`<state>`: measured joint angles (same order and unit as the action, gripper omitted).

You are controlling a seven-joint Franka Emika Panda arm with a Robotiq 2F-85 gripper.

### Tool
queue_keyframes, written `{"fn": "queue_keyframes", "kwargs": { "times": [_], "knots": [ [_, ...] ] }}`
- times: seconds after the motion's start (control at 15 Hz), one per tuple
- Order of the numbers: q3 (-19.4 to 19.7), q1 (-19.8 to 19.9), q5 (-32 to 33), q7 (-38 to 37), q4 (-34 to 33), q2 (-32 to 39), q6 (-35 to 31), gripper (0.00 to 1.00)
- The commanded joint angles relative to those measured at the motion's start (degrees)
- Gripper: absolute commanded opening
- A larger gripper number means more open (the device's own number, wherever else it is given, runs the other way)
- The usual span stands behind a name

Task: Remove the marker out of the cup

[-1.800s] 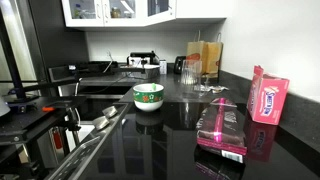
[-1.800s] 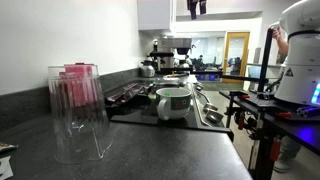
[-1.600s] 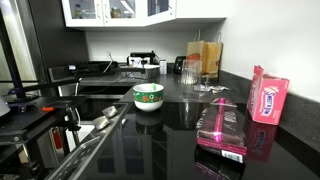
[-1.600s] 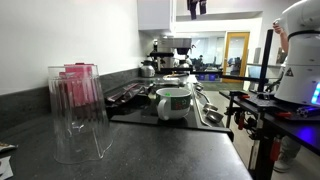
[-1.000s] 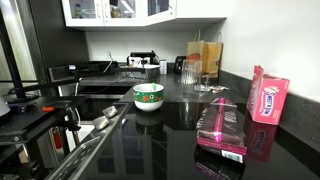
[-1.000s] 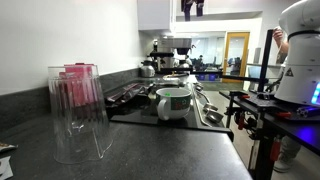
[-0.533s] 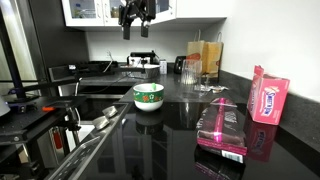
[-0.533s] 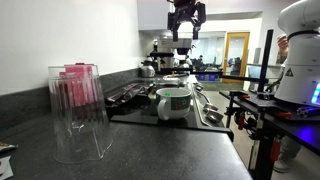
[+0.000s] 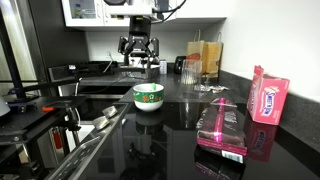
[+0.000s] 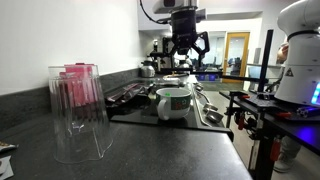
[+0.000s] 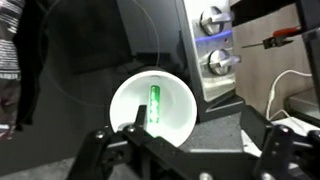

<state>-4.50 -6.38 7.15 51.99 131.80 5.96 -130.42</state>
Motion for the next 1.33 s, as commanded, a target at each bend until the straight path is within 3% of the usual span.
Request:
{"fn": "queue_keyframes", "kwargs": {
  "times": [0.0, 0.4, 0.67, 1.27],
  "knots": [
    [-1.36, 0.70, 4.21, 1.42, -2.13, 4.41, -1.85, 1.00],
    [-1.31, 1.70, 6.66, -2.07, -8.08, 12.50, -1.57, 1.00],
    [-1.49, 1.46, 9.49, -4.81, -12.04, 17.09, -0.97, 0.92],
    [-3.18, 0.80, 11.72, -10.49, -14.20, 20.18, -0.97, 0.91]
  ]
}}
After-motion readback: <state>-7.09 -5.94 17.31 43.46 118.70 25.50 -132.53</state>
